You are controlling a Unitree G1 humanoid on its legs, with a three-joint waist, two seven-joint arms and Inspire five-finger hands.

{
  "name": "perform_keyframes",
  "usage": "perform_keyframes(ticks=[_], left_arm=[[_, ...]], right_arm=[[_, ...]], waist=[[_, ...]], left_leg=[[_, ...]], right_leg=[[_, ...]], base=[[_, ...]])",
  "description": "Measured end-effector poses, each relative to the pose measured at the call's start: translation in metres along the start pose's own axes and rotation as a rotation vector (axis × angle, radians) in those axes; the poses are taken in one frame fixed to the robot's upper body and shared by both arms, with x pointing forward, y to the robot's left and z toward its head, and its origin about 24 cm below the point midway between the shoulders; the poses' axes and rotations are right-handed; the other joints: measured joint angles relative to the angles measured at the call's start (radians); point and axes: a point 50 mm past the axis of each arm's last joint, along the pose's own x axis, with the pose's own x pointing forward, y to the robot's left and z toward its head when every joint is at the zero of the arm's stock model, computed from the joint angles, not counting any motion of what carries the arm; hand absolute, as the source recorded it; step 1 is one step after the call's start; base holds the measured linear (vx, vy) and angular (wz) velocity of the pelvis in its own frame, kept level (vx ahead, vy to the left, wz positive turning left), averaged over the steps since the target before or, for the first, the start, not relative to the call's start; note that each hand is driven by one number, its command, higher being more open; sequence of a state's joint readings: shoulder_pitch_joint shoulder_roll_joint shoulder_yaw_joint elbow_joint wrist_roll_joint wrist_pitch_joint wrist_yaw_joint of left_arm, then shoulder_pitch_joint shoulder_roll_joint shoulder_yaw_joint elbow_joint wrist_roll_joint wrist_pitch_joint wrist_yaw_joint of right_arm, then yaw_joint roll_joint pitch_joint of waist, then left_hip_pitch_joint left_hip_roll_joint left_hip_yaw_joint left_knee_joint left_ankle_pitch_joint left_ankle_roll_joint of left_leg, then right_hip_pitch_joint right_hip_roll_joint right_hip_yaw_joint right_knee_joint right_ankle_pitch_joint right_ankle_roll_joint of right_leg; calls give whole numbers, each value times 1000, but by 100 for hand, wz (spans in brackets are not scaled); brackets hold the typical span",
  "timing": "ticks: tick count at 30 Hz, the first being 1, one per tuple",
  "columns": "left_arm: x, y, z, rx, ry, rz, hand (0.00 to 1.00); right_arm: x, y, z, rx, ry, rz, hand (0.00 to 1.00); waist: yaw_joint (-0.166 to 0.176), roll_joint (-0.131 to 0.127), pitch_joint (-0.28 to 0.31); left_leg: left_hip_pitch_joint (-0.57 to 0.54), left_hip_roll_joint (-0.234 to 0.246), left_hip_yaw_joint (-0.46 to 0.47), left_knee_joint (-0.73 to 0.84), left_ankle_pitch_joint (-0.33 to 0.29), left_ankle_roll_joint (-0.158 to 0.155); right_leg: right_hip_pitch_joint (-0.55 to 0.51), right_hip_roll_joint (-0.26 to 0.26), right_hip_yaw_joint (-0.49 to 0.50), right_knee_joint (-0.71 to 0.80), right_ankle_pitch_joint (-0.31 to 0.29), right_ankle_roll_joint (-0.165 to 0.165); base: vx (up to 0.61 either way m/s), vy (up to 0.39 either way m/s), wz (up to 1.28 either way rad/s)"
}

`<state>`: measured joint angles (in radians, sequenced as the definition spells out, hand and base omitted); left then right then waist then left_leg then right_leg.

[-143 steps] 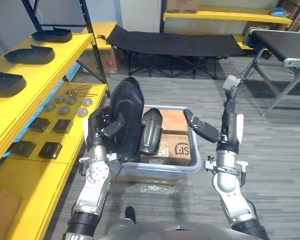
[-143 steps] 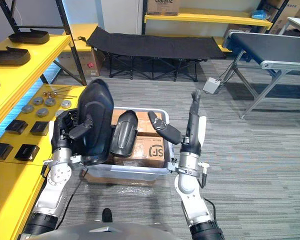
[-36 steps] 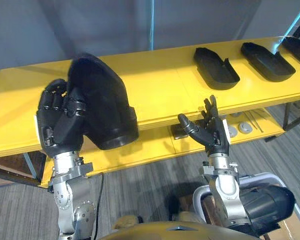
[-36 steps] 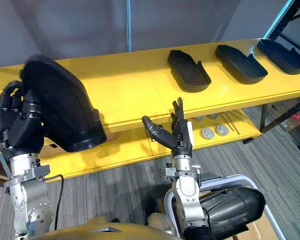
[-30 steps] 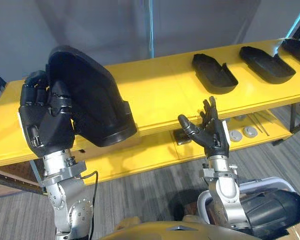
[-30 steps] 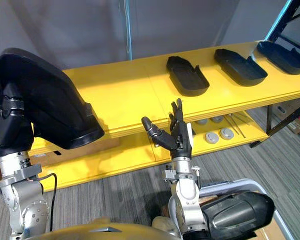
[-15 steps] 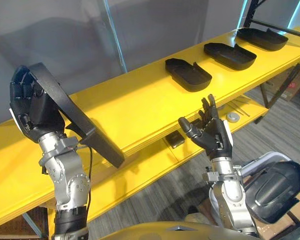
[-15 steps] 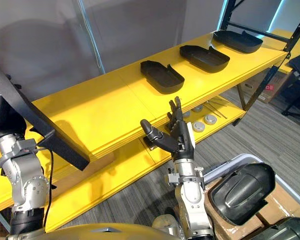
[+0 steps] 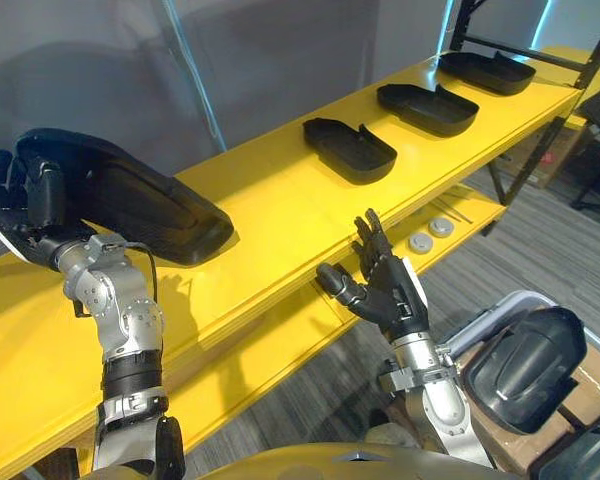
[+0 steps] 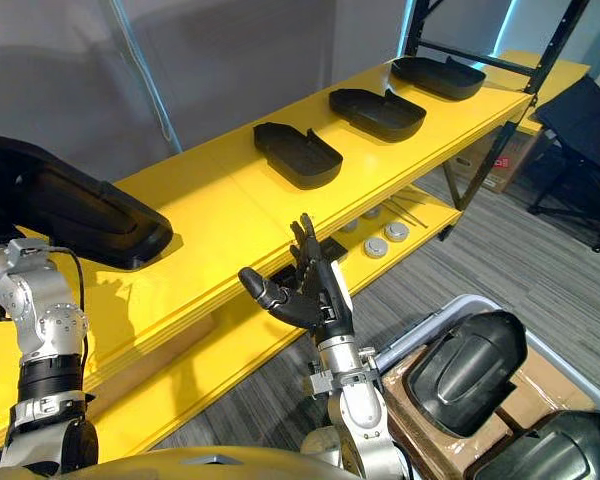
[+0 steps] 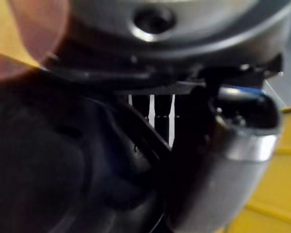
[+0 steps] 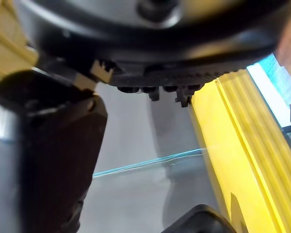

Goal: Walk over and take three plastic housings, then place them on the shelf

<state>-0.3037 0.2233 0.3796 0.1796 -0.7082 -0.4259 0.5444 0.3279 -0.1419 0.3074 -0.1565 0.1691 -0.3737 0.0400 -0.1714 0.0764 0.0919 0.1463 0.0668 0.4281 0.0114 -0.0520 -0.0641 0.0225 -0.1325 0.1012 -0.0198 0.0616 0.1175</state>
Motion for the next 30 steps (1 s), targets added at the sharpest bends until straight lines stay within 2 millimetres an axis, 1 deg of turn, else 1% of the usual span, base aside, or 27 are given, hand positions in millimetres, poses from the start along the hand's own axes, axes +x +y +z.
perform_keyframes(ticks=[3, 5, 6, 8, 10, 11, 13, 15, 17, 19, 21, 23, 26, 27, 30], left_arm=[[3, 2, -9, 33, 49, 31, 0], [5, 5, -14, 74, 85, 37, 0], [7, 7, -22, 102, 133, 43, 0], [7, 10, -31, 112, 199, 51, 0], [3, 15, -47, 148, 311, 55, 0], [1, 17, -52, 167, 339, 54, 0], [-7, 23, -71, 250, 448, 41, 0], [-14, 29, -85, 324, 533, 42, 0], [-16, 33, -93, 384, 581, 43, 0], [-9, 28, -90, 396, 567, 29, 0], [6, 26, -82, 436, 548, 36, 0], [9, 28, -80, 447, 543, 44, 0], [13, 23, -80, 453, 546, 51, 0], [15, 23, -79, 454, 545, 58, 100], [19, 20, -78, 445, 539, 73, 100]], right_arm=[[-3, -1, -3, -13, 35, 12, 100], [-4, -1, -5, -10, 49, 13, 100], [-4, -1, -6, -10, 55, 14, 100], [-5, -1, -6, -14, 59, 20, 100], [-6, -3, -6, -28, 67, 29, 100], [-6, -3, -6, -30, 67, 30, 100], [-7, -4, -6, -38, 72, 36, 100], [-7, -5, -7, -48, 79, 46, 100], [-8, -6, -7, -58, 84, 57, 100], [-8, -4, -7, -58, 87, 64, 100], [-6, 1, -7, -50, 81, 84, 100], [-6, 3, -8, -45, 83, 94, 100], [-7, 4, -8, -52, 90, 111, 100], [-6, 4, -8, -57, 90, 115, 100], [-6, 3, -8, -62, 90, 108, 100]], waist=[[-3, 0, 0], [-14, 1, 0], [-20, 1, 0], [-24, 2, 1], [-27, 7, 4], [-27, 9, 4], [-29, 14, 6], [-31, 15, 7], [-34, 13, 9], [-35, 13, 16], [-49, 5, 45], [-52, 3, 56], [-49, 6, 64], [-51, 9, 69], [-50, 14, 80]], left_leg=[[-2, 1, 3, -3, 1, -2], [-3, 2, 4, -3, 1, -2], [-4, 1, 4, -3, 1, -2], [-4, 0, 4, -3, 1, -2], [-5, -2, 6, -4, 1, -2], [-7, -2, 6, -4, 1, -2], [-20, -2, 5, 2, 1, -2], [-20, -1, 5, 3, 1, -2], [-21, 0, 5, 4, 1, -2], [-28, 5, 7, 9, 1, -1], [-32, 9, 7, 24, -2, -1], [-35, 10, 9, 27, -2, -2], [-41, 14, 13, 34, -3, -3], [-45, 15, 13, 37, -4, -4], [-54, 17, 14, 41, -4, -4]], right_leg=[[-5, 3, 3, 0, 0, 0], [-7, 4, 4, 0, 0, 0], [-7, 4, 5, 0, 0, 0], [-9, 3, 7, 1, 0, 0], [-13, 3, 11, 2, 0, 0], [-15, 2, 12, 3, 0, 0], [-25, 0, 12, 4, 1, 0], [-25, 0, 12, 4, 1, 0], [-28, 0, 14, 6, 0, 0], [-40, 1, 16, 20, -2, -3], [-42, 1, 17, 27, -2, -4], [-46, 2, 19, 30, -7, -10], [-54, 4, 23, 37, -7, -11], [-57, 4, 23, 37, -7, -11], [-68, 5, 24, 44, -7, -10]], base=[[-13, -23, -3], [0, 0, 0], [0, 0, 0], [0, 0, 0], [-29, -24, -3], [0, 0, 0], [0, 0, 0], [0, 0, 0], [-15, -12, -1], [-39, -27, -2], [-80, -34, -1], [-66, -33, -5], [-27, -22, -3], [0, 0, 0], [0, 0, 0]])
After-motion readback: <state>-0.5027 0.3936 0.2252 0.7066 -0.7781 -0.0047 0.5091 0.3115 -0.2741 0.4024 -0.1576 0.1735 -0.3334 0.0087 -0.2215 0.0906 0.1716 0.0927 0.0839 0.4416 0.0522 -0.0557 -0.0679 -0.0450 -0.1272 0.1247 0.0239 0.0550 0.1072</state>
